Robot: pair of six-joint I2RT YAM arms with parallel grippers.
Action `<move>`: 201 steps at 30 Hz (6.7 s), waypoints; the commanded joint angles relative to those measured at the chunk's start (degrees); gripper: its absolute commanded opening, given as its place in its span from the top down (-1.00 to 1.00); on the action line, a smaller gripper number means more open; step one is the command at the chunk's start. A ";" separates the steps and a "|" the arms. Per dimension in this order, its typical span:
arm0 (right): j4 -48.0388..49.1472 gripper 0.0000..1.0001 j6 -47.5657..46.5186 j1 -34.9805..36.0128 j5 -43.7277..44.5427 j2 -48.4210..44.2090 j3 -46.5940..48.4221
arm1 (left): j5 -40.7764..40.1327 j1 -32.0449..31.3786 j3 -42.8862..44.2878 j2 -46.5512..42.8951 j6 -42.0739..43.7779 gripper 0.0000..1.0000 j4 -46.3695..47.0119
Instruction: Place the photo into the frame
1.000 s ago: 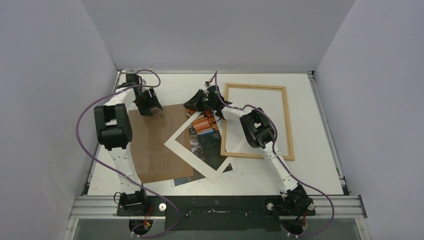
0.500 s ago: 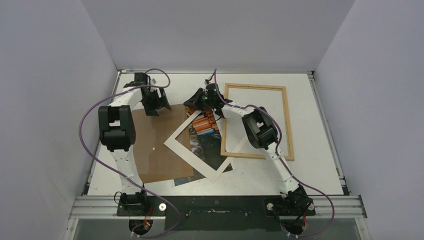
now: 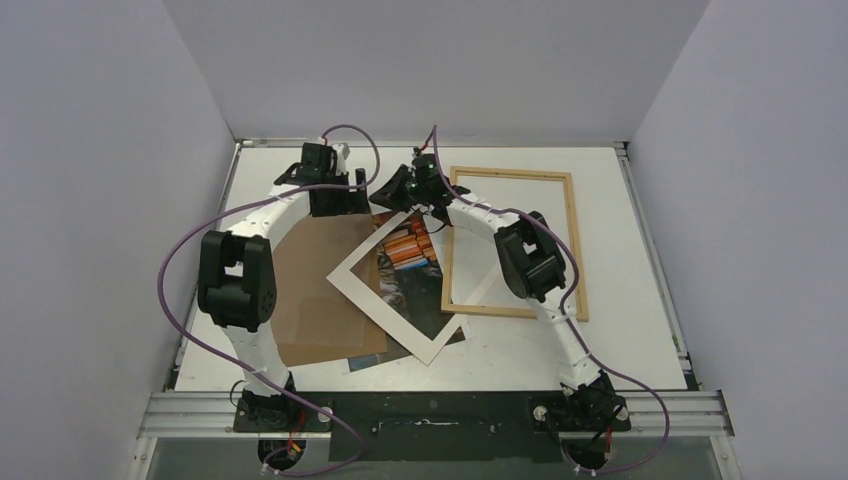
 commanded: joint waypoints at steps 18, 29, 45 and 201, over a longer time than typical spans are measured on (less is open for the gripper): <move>1.79 1.00 9.79 -1.30 0.11 -7.80 -1.90 | -14.17 -6.68 -3.43 -0.01 1.89 -0.65 10.64; 3.86 1.00 14.12 -1.08 1.10 -9.23 -3.93 | -22.02 -9.40 -4.21 0.33 2.83 -0.83 12.17; 7.24 1.00 23.41 -1.08 -0.28 -10.22 -7.07 | -33.30 -13.82 -5.60 -0.24 3.16 -0.70 12.17; -29.54 -0.29 -49.58 21.94 31.18 -31.89 -1.06 | -47.67 -8.07 61.01 8.52 -10.00 1.00 -34.49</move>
